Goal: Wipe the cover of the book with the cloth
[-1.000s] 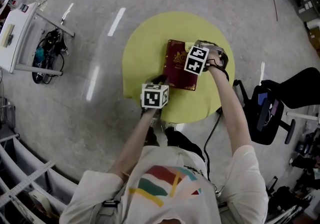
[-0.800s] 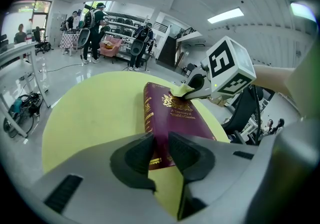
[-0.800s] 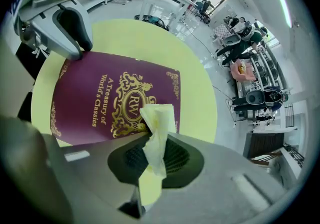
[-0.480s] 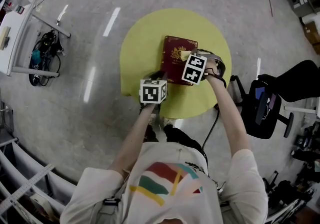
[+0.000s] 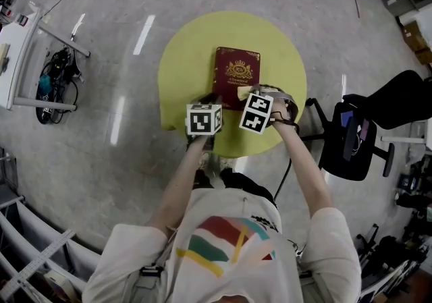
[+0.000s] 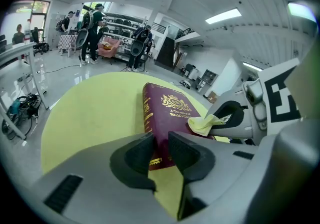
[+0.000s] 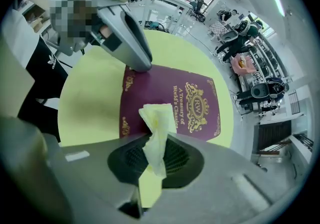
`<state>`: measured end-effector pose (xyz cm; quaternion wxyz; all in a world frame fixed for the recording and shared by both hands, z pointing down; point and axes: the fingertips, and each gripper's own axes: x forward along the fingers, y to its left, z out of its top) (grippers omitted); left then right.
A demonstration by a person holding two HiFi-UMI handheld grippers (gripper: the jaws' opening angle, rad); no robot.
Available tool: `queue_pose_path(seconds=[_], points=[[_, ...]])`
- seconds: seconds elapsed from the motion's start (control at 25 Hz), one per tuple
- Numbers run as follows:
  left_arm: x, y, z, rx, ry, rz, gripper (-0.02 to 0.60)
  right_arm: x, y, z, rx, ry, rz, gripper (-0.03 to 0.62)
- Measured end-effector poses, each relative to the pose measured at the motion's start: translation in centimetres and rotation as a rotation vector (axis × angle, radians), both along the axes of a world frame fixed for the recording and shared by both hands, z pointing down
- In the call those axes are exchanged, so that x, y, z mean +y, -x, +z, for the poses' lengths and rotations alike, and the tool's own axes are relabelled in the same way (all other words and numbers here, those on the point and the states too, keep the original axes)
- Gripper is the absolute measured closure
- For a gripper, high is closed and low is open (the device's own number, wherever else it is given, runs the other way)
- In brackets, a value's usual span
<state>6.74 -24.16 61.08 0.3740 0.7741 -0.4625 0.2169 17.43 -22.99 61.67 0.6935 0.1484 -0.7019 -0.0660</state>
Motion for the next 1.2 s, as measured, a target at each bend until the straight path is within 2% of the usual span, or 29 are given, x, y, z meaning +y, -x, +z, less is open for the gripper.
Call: queue_pose_path(seconds=[0.4,0.84,0.96,1.0,1.08,1.2], points=[[-0.2,-0.1,-0.1,0.004,-0.006,0.007,0.482,4.6,0.3,0.0,-0.021,0.023,0.003,0.566],[0.0,-0.3,0.0,0.012,0.014,0.021,0.482,5.6,0.5,0.0,-0.029,0.029,0.026,0.566],[0.1,0.2,0.0,-0.007,0.029,0.005,0.491,5.8,0.7,-0.2,-0.045,0.027,0.018,0.566],[0.1,0.7,-0.4,-0.026,0.012,-0.008,0.528,5.7,0.8,-0.6,-0.060,0.018,0.018,0.566],[-0.3,1.6,-1.8,-0.058,-0.050,-0.032,0.537,5.0,0.6,-1.8,-0.089,-0.023,0.030,0.566],[-0.9,2.5,-3.6,-0.044,-0.113,-0.061,0.558,2.9,0.2,-4.5,-0.091,-0.122,0.032,0.566]])
